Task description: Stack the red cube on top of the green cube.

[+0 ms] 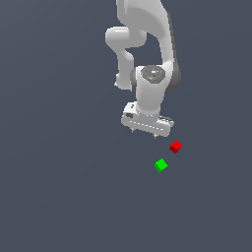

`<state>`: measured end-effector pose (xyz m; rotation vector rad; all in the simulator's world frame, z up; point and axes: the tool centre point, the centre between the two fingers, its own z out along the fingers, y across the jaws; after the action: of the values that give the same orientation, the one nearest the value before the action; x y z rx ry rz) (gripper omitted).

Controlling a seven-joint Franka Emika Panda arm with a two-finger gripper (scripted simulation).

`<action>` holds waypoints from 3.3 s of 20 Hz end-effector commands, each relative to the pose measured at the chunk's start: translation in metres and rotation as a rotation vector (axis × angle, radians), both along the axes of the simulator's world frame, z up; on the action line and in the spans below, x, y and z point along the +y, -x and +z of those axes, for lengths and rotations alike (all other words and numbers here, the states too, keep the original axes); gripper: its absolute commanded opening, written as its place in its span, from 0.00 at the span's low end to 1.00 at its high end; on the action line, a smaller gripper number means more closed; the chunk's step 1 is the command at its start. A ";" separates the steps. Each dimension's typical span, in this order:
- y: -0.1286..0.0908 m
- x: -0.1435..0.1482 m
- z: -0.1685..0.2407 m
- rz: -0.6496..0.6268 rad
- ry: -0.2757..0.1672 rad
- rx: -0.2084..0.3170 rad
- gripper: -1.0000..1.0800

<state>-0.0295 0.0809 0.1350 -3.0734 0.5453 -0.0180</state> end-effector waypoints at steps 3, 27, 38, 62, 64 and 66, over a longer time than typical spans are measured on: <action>0.006 0.025 -0.009 -0.071 0.002 0.002 0.96; 0.002 0.156 -0.057 -0.433 0.013 0.016 0.96; -0.006 0.177 -0.065 -0.494 0.014 0.019 0.96; -0.006 0.177 -0.115 -0.494 0.014 0.019 0.00; -0.006 0.177 -0.115 -0.494 0.014 0.019 0.00; -0.006 0.177 -0.115 -0.494 0.014 0.019 0.00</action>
<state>-0.0232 0.2576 0.0201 -2.8651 1.2888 0.0003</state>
